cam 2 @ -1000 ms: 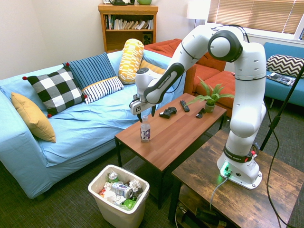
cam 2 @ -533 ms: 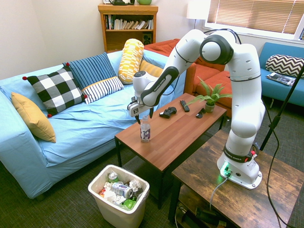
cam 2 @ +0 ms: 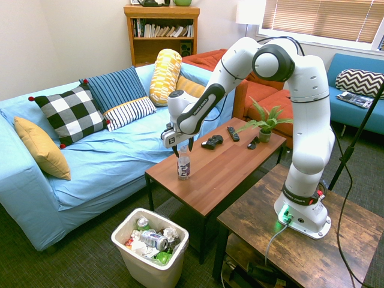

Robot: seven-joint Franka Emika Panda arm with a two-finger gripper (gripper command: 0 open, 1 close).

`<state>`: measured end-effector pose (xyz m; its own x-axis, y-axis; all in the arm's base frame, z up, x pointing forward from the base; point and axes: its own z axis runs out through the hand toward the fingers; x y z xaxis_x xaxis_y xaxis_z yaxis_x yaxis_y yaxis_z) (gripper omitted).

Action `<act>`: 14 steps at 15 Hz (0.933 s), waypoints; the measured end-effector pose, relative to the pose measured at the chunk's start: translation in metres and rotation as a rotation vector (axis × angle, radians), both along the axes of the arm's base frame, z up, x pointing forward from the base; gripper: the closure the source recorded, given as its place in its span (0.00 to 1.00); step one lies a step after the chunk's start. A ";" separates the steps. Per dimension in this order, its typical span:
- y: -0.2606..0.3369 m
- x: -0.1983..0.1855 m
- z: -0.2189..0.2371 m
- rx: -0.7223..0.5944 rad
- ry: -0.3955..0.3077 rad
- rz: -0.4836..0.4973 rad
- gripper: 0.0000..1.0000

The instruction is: Throw the bottle in the trash bin

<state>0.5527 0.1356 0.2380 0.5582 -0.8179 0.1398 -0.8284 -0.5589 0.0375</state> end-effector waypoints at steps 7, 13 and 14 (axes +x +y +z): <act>-0.001 0.001 0.002 0.004 0.008 -0.006 1.00; 0.036 -0.003 0.041 -0.002 -0.041 0.059 1.00; 0.060 -0.006 0.060 -0.010 -0.067 0.085 1.00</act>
